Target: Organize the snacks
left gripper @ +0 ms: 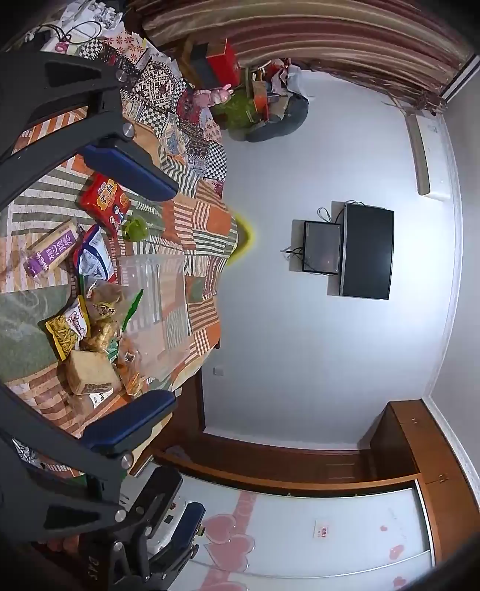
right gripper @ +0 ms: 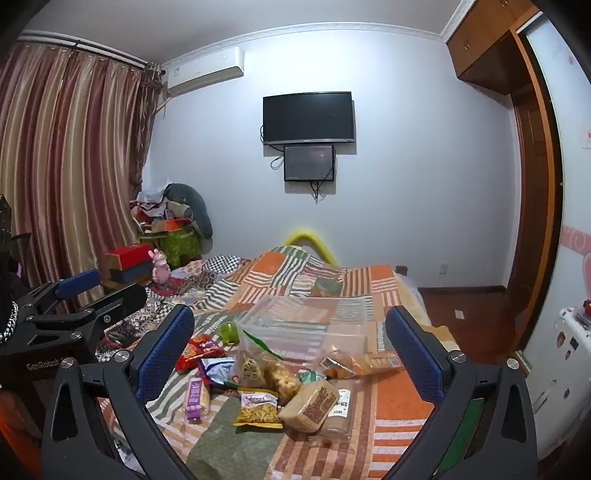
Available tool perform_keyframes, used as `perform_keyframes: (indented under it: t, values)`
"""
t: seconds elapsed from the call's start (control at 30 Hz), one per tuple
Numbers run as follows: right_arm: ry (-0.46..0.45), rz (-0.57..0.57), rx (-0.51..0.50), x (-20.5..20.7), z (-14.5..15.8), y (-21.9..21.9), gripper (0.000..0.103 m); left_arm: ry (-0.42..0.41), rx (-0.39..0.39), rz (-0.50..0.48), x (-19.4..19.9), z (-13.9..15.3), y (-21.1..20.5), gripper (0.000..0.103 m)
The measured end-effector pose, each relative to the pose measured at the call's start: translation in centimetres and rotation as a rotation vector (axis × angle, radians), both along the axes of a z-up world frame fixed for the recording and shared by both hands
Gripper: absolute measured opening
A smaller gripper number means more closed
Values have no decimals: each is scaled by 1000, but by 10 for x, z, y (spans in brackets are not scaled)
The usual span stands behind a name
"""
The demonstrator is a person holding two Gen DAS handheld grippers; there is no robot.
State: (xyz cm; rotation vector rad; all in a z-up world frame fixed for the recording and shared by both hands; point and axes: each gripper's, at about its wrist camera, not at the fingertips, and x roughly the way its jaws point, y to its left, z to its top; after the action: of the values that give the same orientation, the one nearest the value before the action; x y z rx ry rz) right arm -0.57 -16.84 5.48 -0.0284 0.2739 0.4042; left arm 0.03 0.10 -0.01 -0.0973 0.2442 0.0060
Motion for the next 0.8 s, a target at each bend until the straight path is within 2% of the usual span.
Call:
perform_keyframes:
  t: [0.1, 0.23, 0.8]
  values:
    - [1, -3, -1, 0, 0, -1, 103, 5, 10, 5, 4, 3, -2, 103]
    - [4, -8, 1, -2, 0, 0, 103, -29, 6, 0, -4, 0, -1, 103]
    - [-4, -13, 31, -1, -2, -6, 103, -31, 3, -7, -4, 0, -3, 103]
